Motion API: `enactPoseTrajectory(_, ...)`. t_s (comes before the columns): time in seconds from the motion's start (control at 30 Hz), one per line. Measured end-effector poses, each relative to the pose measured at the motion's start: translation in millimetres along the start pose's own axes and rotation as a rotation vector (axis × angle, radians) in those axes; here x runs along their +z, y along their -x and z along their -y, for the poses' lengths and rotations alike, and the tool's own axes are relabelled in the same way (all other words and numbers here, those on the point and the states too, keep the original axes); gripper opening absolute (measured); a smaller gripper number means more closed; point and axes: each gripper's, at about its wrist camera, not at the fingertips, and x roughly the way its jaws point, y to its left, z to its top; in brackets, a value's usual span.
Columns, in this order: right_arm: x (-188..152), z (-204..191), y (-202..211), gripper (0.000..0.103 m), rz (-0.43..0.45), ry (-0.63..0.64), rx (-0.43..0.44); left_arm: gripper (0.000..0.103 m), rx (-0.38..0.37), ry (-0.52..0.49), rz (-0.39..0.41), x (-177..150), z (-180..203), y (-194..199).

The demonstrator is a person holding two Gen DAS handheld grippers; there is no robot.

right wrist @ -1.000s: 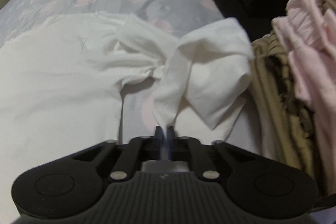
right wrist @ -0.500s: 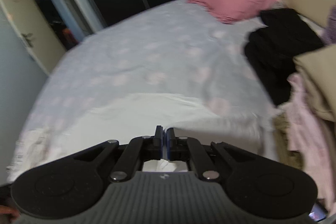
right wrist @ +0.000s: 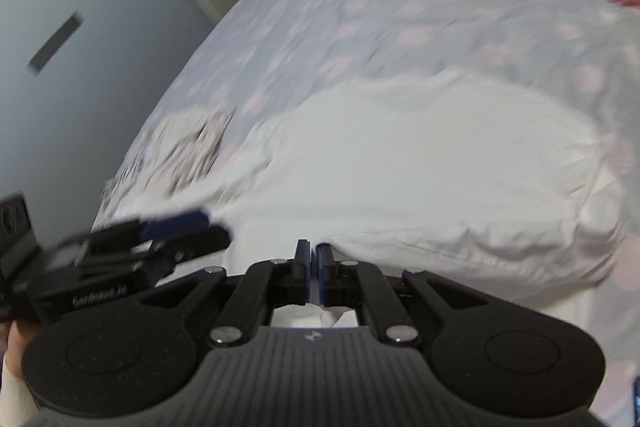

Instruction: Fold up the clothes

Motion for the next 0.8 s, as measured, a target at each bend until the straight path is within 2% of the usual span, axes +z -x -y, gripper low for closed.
enactPoseTrajectory(0.13, -4, 1, -5, 0.019, -0.019, 0.000, -0.030, 0.049, 0.005, 0.000, -0.059, -12, -7, -10)
enactPoseTrajectory(0.2, -5, 11, 4, 0.034, 0.002, -0.016, -0.057, 0.051, 0.000, -0.013, -0.090, -18, -6, -17)
enactPoseTrajectory(0.33, -8, 34, 24, 0.034, 0.049, -0.051, -0.113, 0.054, -0.004, -0.085, -0.142, -30, 2, -36)
enactPoseTrajectory(0.43, -12, 55, 39, 0.035, 0.080, -0.089, -0.157, 0.054, 0.037, -0.106, -0.180, -38, 3, -58)
enactPoseTrajectory(0.5, -20, 76, 48, 0.041, 0.088, -0.132, -0.196, 0.054, 0.061, -0.106, -0.194, -40, 1, -72)
enactPoseTrajectory(0.57, -31, 95, 54, 0.047, 0.084, -0.163, -0.238, 0.054, 0.082, -0.114, -0.188, -41, 0, -85)
enactPoseTrajectory(0.67, -50, 122, 57, 0.047, 0.061, -0.204, -0.287, 0.054, 0.106, -0.124, -0.215, -42, -3, -107)
enactPoseTrajectory(0.8, -78, 151, 52, 0.047, 0.012, -0.229, -0.325, 0.054, 0.138, -0.084, -0.287, -50, -11, -135)
